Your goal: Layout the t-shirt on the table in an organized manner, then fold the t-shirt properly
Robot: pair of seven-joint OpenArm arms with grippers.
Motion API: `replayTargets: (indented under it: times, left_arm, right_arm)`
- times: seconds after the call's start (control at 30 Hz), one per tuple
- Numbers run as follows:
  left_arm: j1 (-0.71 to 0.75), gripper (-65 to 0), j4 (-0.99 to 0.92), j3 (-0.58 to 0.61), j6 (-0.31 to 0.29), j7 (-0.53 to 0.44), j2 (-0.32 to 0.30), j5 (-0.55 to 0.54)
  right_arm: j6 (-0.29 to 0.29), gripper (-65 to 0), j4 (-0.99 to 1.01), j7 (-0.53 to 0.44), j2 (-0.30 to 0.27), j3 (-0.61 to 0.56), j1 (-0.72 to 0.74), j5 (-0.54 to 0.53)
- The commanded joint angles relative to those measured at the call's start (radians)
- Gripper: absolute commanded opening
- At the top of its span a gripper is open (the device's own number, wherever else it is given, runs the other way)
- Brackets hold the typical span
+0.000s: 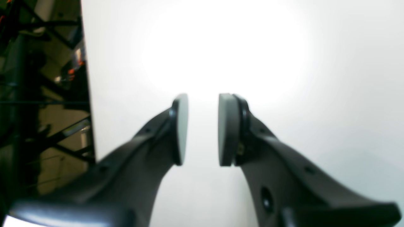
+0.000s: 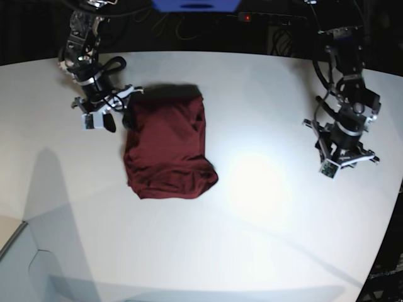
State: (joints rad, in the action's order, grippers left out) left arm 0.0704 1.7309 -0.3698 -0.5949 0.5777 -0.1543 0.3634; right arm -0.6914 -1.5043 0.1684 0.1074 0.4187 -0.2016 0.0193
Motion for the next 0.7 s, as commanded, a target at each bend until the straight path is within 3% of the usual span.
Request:
replayTargets:
  times: [0.0, 0.1, 0.17, 0.23, 0.3, 0.67]
  left_arm:
    - [0.004, -49.6, 0.022, -0.004, 0.011, -0.009, -0.009, -0.002]
    - [0.03, -50.2, 0.051, -0.004, 0.011, -0.009, 0.002, -0.008]
    - [0.064, -54.2, 0.085, -0.004, 0.011, -0.009, 0.003, -0.031]
    - [0.102, -63.2, 0.131, -0.007, 0.011, -0.009, 0.008, -0.074]
    - [0.15, -65.0, 0.177, -0.019, 0.013, -0.009, 0.026, -0.106]
    - [0.474, -64.8, 0.295, -0.111, 0.013, -0.018, 0.187, -0.166]
  right_arm:
    - [-0.007, -34.9, -0.032, -0.026, -0.01, 0.001, -0.002, -0.018]
    - [-0.007, -36.8, -0.092, -0.026, -0.021, 0.013, -0.022, -0.018]
    - [-0.007, -42.1, -0.137, -0.026, -0.018, 0.039, -0.043, -0.018]
    - [-0.007, -52.3, -0.193, -0.023, -0.015, 0.064, -0.072, -0.018]
    - [-0.007, -64.4, -0.239, -0.019, -0.01, 0.09, -0.106, -0.018]
    - [-0.007, -65.0, -0.316, -0.02, 0.025, 0.231, -0.31, -0.018]
